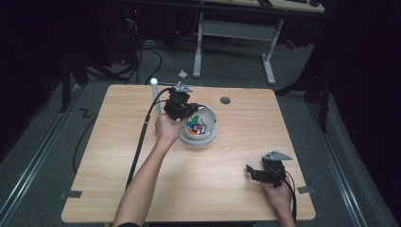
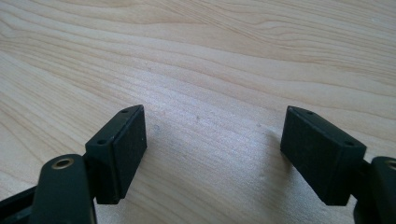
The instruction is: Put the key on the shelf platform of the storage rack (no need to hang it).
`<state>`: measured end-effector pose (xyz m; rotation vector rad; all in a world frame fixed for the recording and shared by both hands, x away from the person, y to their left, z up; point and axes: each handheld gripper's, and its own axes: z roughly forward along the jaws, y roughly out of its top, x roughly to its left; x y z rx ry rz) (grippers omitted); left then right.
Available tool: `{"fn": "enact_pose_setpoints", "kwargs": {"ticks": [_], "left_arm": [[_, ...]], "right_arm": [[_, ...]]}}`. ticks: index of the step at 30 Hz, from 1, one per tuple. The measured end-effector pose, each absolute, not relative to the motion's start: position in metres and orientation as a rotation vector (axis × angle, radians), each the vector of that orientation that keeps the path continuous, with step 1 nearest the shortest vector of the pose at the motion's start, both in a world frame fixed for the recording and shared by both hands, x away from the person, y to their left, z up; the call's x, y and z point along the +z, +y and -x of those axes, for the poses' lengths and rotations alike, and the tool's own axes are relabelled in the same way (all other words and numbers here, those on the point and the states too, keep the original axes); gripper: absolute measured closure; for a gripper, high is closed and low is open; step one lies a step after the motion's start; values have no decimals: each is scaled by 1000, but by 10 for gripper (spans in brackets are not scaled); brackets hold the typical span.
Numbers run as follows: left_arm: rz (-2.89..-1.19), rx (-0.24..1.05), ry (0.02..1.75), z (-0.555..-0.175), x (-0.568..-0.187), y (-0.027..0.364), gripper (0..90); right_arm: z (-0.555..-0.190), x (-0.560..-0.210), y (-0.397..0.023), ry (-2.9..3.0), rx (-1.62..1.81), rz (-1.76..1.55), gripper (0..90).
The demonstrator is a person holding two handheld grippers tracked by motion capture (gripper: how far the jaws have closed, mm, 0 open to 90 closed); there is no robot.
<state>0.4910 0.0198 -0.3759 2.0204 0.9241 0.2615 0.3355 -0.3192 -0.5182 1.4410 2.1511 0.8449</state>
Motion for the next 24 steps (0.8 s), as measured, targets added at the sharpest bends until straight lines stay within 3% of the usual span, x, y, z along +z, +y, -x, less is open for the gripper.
{"fn": "enact_pose_setpoints", "kwargs": {"ticks": [24], "left_arm": [[-2113, 285, 981, -488, -416, 24, 879]], "right_arm": [[-336, -518, -319, 2152, 845, -1440, 228]]}}
